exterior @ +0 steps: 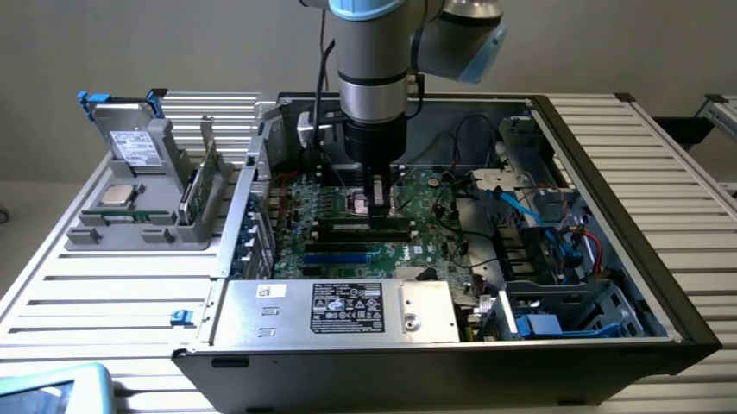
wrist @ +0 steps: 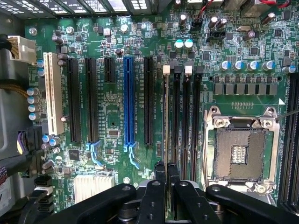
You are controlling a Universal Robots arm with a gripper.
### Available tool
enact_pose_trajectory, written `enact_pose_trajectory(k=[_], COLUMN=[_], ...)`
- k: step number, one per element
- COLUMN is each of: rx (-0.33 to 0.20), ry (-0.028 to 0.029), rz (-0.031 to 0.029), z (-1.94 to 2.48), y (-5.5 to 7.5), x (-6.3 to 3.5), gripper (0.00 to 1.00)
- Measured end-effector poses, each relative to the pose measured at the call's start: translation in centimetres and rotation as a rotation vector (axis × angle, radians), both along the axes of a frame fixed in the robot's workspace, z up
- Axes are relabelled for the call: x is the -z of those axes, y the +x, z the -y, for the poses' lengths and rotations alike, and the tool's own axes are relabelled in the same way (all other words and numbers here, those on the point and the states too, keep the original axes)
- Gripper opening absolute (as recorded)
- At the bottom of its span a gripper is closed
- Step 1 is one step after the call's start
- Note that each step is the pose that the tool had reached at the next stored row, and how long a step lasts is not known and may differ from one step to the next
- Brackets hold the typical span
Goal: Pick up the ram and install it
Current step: 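Insert the ram into the slot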
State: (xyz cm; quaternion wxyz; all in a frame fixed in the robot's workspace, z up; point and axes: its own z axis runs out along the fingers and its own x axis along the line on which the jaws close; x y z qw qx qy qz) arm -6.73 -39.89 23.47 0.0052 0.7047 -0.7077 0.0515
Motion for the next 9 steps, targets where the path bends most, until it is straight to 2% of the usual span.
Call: enact_pose_trajectory(k=[9], rx=[0.000], ry=[0.0001], rz=[0.0000], z=[0.05], y=[0.06], x=[0.28], gripper=[0.14])
